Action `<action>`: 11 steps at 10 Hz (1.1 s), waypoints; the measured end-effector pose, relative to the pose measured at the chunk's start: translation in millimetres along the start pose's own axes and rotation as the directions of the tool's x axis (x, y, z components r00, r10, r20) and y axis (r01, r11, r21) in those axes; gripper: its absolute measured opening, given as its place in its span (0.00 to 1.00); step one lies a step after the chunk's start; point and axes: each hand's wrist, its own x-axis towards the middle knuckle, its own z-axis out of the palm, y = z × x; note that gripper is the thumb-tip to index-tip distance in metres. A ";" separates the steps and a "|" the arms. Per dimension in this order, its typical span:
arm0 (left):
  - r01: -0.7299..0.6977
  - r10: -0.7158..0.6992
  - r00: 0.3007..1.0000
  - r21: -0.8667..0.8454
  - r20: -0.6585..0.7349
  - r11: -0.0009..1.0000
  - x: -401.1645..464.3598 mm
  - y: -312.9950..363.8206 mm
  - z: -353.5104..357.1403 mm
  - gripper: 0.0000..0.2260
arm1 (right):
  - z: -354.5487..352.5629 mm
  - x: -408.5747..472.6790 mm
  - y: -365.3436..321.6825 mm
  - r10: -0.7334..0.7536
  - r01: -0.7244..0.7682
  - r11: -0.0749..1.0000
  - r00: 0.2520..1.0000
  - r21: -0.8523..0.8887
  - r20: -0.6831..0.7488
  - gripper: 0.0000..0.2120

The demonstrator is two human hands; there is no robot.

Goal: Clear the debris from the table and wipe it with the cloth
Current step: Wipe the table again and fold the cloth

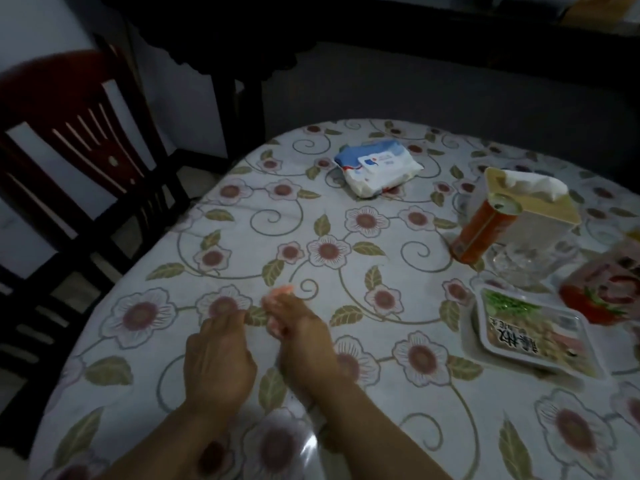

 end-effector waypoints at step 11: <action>-0.049 0.019 0.947 -0.087 -0.320 0.995 120.9 -5.5 24.0 0.19 | -30.6 209.6 105.4 0.357 -0.396 0.918 0.839 -0.010 -0.411 0.19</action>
